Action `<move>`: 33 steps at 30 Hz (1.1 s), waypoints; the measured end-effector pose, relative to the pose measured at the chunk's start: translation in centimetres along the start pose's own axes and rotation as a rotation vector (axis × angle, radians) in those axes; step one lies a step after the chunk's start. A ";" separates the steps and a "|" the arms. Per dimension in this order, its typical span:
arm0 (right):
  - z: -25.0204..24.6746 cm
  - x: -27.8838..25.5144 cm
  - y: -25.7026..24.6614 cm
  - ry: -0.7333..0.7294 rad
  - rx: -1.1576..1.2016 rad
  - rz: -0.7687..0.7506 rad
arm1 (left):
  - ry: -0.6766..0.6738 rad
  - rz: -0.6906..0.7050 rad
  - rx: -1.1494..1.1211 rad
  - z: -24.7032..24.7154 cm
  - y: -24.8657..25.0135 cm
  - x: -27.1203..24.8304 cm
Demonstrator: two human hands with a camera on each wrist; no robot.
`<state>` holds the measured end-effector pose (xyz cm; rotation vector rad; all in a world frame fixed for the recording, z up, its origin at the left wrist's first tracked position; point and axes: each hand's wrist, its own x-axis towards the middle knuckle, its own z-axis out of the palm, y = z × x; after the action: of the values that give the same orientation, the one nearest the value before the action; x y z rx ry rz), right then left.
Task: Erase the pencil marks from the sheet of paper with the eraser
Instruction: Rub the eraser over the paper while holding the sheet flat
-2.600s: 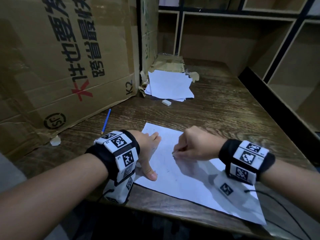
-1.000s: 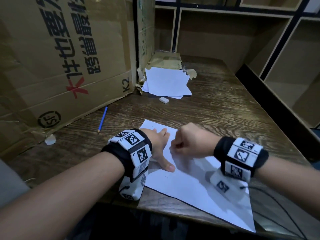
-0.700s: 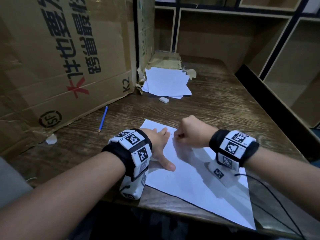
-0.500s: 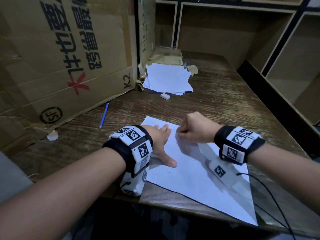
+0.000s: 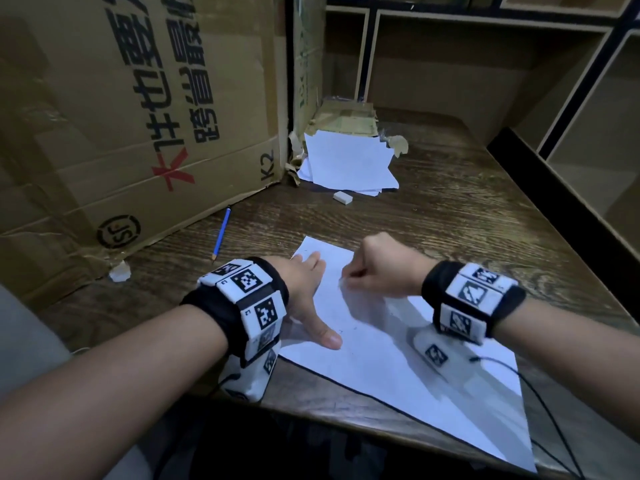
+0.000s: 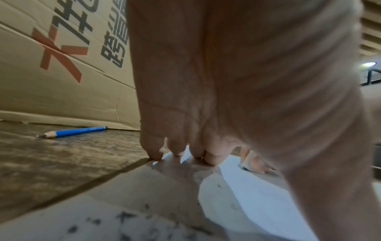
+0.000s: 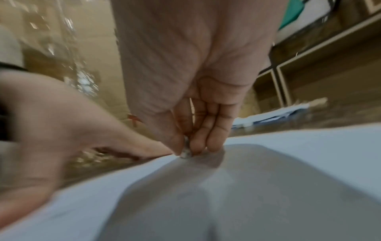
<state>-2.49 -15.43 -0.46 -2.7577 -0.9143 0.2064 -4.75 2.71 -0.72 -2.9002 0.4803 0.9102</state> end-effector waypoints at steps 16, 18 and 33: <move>-1.0 2.9 -1.3 0.018 -0.033 -0.005 | -0.004 -0.028 0.042 -0.1 0.1 -0.1; -0.2 1.4 -3.2 -0.061 -0.022 -0.079 | 0.012 -0.018 0.016 0.1 0.0 -0.2; -0.6 0.3 -0.9 -0.072 -0.130 -0.072 | 0.002 -0.020 0.026 0.0 0.0 -0.1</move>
<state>-2.62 -14.60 0.34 -2.8455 -1.0800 0.2429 -4.81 2.74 -0.70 -2.8777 0.4588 0.8917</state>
